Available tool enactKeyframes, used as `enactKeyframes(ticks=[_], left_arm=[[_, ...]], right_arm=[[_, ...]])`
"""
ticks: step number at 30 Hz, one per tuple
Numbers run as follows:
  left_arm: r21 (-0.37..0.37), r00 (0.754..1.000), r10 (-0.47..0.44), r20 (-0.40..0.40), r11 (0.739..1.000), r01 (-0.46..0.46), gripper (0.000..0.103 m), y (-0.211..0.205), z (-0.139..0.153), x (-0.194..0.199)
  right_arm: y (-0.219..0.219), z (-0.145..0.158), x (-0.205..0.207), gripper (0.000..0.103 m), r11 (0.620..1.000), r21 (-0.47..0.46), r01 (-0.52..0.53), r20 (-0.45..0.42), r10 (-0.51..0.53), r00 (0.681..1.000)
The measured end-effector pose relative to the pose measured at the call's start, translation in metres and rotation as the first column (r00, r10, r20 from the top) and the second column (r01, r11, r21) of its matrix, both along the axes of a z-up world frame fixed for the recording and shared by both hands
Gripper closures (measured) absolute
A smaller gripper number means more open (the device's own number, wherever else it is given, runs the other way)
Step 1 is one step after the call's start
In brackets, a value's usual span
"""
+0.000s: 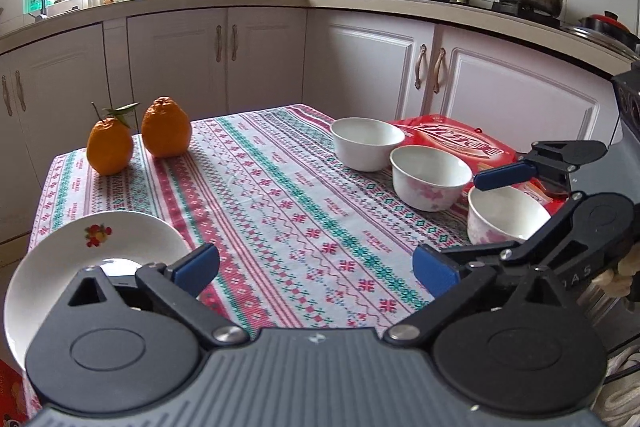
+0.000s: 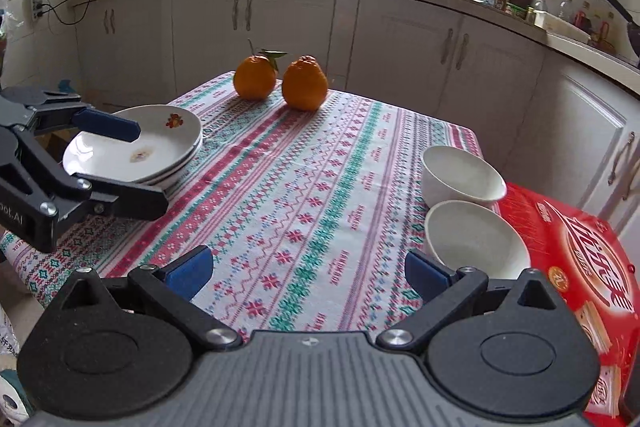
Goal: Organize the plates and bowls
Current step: 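Move the right tool to a white bowl and grasp its rim, then lift the white bowl with the right tool and carry it toward the plate stack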
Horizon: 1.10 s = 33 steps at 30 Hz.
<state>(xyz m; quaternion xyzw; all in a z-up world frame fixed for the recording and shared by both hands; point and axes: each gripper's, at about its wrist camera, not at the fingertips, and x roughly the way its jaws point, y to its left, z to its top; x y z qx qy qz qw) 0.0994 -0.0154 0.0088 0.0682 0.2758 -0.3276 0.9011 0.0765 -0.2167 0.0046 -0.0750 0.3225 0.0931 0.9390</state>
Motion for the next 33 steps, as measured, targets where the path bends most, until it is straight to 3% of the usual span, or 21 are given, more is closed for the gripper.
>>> enactKeyframes(ticks=[7,14,21,33], left_arm=[[0.021,0.994,-0.107,-0.011,0.994,0.107,0.001,-0.057,-0.019,-0.017],[0.061,0.967,-0.253,-0.007,0.965,0.253,0.001,-0.116,-0.034,-0.026],[0.098,0.937,-0.35,-0.003,0.932,0.349,0.001,-0.16,-0.047,-0.036],[0.085,0.929,-0.369,-0.023,0.925,0.369,0.003,-0.179,-0.053,-0.039]], right_arm=[[-0.056,0.001,-0.02,0.0,0.991,0.021,0.13,0.013,-0.131,0.991],[-0.102,-0.008,-0.033,0.0,0.972,0.047,0.229,-0.02,-0.228,0.973],[-0.13,-0.019,-0.035,0.0,0.965,0.12,0.235,-0.067,-0.228,0.971],[-0.156,-0.018,-0.025,0.005,0.952,0.212,0.222,-0.089,-0.208,0.974]])
